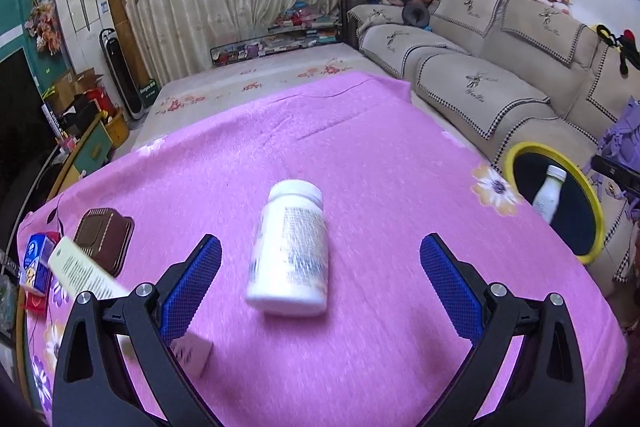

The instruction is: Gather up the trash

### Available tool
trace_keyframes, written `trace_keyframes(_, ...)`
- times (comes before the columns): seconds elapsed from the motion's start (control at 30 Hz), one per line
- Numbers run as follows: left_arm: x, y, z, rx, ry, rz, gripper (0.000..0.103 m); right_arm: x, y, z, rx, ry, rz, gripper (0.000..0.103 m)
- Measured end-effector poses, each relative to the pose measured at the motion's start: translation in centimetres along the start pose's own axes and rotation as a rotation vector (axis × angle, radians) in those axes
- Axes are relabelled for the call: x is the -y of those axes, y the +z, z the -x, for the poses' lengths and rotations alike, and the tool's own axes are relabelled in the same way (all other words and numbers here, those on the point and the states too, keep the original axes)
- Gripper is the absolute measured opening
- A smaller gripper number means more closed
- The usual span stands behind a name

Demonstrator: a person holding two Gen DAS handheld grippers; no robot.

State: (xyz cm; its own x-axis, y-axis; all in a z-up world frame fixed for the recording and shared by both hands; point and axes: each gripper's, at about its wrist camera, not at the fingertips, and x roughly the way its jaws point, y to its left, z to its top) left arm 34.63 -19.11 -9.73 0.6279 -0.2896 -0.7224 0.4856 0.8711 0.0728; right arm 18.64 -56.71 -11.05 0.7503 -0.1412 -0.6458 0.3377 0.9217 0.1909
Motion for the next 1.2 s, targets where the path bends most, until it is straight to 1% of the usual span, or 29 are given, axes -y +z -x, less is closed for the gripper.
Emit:
trace_keyframes(0.1, -0.3, 0.7, -1.4, -0.039, 0.010, 0.008, 0.097, -0.2, 0.0, 0.1, 0.000, 0.006, 0.006, 0.061)
trace_keyframes(0.17, -0.5, 0.9, -2.1, -0.063, 0.013, 0.010, 0.092, -0.3, 0.0, 0.2, -0.001, 0.007, 0.008, 0.061)
trace_keyframes(0.23, -0.6, 1.1, -2.9, -0.087, 0.026, 0.011, 0.084, -0.4, 0.1, 0.2, -0.002, 0.007, 0.008, 0.061)
trace_keyframes(0.27, -0.6, 1.1, -3.2, -0.099, 0.029, 0.014, 0.083, -0.3, 0.1, 0.2, -0.002, 0.007, 0.008, 0.061)
trace_keyframes(0.33, -0.8, 1.3, -3.9, -0.123, 0.028, 0.023, 0.075, -0.3, 0.0, 0.2, -0.004, 0.011, 0.006, 0.061)
trace_keyframes(0.37, -0.9, 1.4, -4.3, -0.133, 0.030, 0.025, 0.074, -0.4, 0.0, 0.3, -0.005, 0.012, 0.005, 0.061)
trace_keyframes(0.57, -0.9, 1.4, -5.2, -0.165, 0.046, 0.015, 0.057, -0.4, 0.0, 0.3, -0.004, 0.013, 0.004, 0.061)
trace_keyframes(0.6, -0.9, 1.4, -5.3, -0.169, 0.046, 0.013, 0.050, -0.4, -0.1, 0.4, -0.003, 0.014, 0.004, 0.061)
trace_keyframes(0.63, -0.9, 1.3, -5.2, -0.174, 0.039, 0.015, 0.047, -0.4, 0.0, 0.4, -0.003, 0.014, 0.004, 0.061)
trace_keyframes(0.77, -0.4, 1.1, -4.6, -0.172, 0.013, 0.011, 0.047, -0.2, -0.1, 1.1, 0.008, 0.020, 0.001, 0.061)
trace_keyframes(0.87, 1.2, 1.1, -3.4, -0.155, -0.014, -0.022, 0.047, 0.1, -0.2, 1.8, 0.021, 0.021, -0.007, 0.061)
trace_keyframes(1.07, 7.0, 2.4, 0.0, -0.094, -0.125, -0.114, 0.047, 1.9, -0.8, 4.0, 0.045, -0.010, -0.026, 0.061)
trace_keyframes(1.2, 12.4, 4.0, 1.0, -0.069, -0.211, -0.183, 0.047, 3.3, -1.4, 5.6, 0.068, -0.051, -0.036, 0.061)
